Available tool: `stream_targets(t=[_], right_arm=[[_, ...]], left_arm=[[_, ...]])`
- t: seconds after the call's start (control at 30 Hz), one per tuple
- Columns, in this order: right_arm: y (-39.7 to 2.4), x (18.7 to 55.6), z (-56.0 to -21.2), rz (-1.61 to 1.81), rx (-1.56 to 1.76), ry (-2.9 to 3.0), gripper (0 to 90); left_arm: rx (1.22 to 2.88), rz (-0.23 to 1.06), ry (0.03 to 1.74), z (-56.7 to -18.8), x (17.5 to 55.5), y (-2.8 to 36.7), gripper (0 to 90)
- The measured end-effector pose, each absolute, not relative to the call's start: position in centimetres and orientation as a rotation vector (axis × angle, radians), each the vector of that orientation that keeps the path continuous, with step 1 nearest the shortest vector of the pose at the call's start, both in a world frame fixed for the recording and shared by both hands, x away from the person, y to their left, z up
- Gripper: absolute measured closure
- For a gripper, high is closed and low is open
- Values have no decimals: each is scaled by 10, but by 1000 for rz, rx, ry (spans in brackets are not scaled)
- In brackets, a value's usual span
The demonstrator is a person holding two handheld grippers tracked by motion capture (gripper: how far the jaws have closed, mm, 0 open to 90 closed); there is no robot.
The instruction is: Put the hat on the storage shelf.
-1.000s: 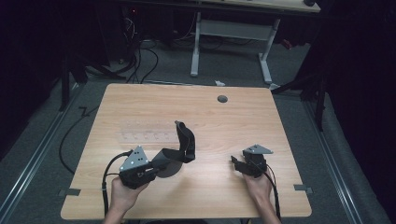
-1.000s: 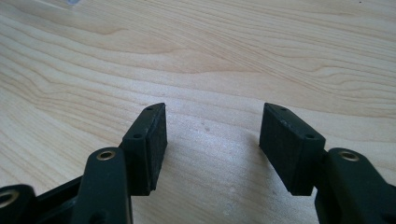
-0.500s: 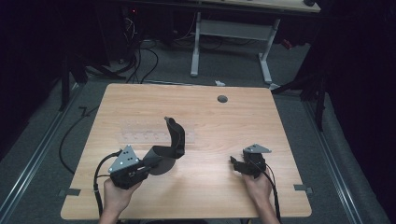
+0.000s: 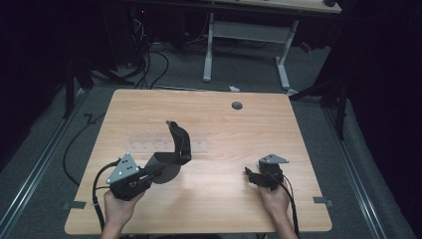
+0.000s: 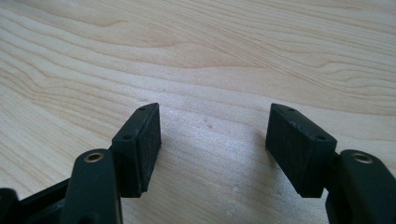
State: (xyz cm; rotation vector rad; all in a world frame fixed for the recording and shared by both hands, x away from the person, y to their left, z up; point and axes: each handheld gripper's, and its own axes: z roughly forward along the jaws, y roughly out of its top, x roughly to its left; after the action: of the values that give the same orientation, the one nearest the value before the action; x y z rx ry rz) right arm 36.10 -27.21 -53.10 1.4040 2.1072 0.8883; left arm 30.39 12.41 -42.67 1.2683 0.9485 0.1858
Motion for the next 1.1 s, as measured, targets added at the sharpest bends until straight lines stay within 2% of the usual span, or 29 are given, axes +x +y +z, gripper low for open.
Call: stream_targets(t=[1.1], right_arm=[[-272, 361, -531, 893, 1393, 2119, 344]], left_arm=[[1187, 257, 1002, -419, 312, 153, 864]])
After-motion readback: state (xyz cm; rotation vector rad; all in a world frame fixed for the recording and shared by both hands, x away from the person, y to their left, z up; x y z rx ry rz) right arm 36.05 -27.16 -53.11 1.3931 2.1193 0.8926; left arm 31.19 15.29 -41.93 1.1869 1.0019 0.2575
